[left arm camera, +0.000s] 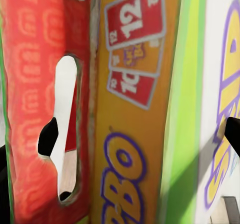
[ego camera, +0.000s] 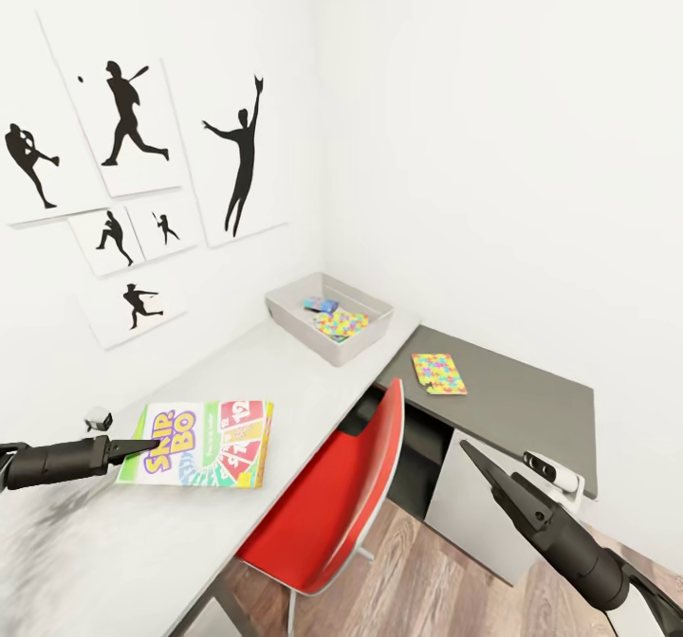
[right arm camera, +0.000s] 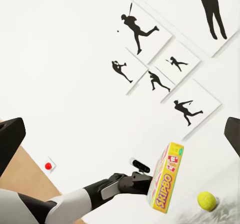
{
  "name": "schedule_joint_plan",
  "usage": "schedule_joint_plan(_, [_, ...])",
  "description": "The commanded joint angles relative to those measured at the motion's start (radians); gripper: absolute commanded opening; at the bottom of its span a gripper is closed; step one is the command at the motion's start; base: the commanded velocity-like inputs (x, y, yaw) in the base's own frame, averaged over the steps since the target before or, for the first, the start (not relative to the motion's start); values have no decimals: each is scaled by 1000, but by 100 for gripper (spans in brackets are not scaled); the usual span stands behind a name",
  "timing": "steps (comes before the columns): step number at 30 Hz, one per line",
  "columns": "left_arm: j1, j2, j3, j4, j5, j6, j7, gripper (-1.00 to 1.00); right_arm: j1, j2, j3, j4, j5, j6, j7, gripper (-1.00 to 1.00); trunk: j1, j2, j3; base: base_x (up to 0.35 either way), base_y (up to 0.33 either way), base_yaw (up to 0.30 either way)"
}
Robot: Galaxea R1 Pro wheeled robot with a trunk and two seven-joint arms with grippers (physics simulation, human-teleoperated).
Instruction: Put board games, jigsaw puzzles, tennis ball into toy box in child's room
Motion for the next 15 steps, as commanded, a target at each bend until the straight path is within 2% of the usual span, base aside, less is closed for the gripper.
schedule_joint_plan(1, [0,0,0,0,0,10,-4,-100,-1,0,0,0,-6,9,1,100,1,-2,-1,0,0,-158])
schedule_joint_plan(9, [0,0,0,0,1,10,-4,-100,-1,2,0,0,-5,9,2,100,1,-2,11,0,-9,-156])
schedule_joint_plan(15, [0,0,-1,0,1,9,-4,-100,-1,3,0,0,-5,8,2,100,1,-2,20,-47,-84,-154])
